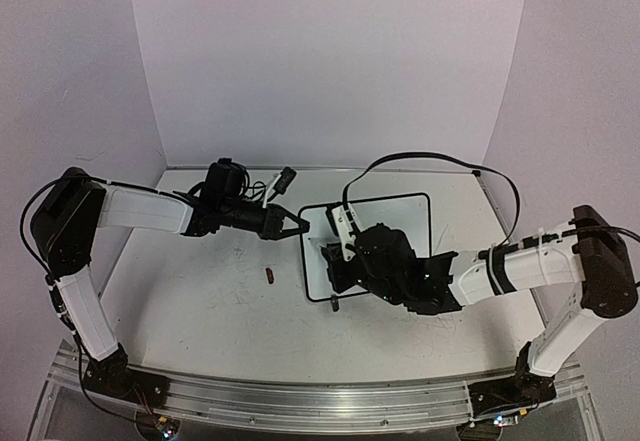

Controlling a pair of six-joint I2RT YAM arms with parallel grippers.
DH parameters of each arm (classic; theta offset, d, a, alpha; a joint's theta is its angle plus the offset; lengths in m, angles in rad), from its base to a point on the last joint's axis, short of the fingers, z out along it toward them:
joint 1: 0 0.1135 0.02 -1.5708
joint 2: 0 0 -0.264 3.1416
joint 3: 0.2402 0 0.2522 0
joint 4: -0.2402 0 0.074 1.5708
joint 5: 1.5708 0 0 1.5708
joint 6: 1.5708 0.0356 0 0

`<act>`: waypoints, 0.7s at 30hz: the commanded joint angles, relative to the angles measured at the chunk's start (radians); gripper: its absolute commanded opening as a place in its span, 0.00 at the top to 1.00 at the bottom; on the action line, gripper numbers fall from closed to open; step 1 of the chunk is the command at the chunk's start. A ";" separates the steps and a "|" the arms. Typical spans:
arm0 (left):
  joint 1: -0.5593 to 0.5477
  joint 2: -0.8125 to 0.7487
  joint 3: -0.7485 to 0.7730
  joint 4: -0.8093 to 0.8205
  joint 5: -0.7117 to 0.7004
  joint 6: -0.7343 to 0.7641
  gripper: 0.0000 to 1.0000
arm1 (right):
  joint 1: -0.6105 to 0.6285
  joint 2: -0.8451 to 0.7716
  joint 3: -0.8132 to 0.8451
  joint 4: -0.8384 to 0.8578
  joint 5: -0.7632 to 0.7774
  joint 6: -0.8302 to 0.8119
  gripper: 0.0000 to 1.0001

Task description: Write a sentence on the whiteboard

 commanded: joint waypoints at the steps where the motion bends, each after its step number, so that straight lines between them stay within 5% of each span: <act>1: -0.007 -0.001 -0.018 -0.061 -0.065 0.020 1.00 | 0.000 0.016 0.036 0.015 0.003 0.001 1.00; 21: -0.007 -0.001 -0.012 -0.062 -0.069 0.022 1.00 | 0.007 -0.001 -0.002 -0.005 -0.021 0.026 1.00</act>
